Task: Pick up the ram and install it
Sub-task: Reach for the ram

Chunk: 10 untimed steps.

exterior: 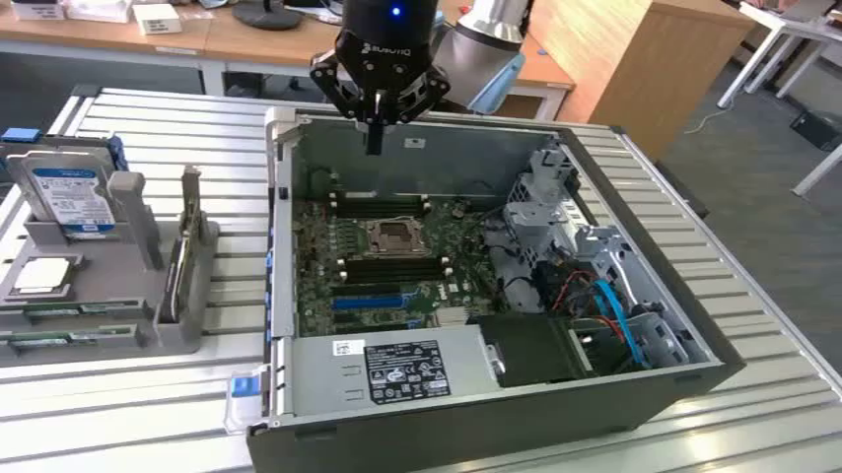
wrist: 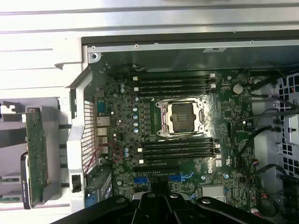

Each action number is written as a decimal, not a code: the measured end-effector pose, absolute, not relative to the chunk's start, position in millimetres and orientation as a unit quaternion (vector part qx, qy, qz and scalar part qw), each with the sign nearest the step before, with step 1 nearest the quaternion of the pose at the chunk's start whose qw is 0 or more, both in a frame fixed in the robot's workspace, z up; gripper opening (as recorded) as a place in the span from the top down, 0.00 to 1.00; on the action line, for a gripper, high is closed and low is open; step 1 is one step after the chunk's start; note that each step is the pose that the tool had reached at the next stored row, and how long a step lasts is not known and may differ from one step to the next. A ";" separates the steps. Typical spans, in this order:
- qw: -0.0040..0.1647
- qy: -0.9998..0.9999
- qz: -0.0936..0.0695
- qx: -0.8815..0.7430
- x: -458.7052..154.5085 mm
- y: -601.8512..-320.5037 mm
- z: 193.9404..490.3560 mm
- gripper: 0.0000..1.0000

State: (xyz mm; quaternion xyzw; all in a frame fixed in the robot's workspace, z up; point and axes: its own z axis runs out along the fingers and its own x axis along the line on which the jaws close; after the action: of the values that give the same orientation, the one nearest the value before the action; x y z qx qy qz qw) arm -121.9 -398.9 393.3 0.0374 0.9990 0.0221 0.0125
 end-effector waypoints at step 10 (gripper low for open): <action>0.013 0.999 0.022 0.038 -122.7 -398.8 393.2 0.89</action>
State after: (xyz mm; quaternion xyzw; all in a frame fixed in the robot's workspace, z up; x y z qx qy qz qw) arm -122.7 -398.8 393.2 0.0375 0.9990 0.0222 0.0126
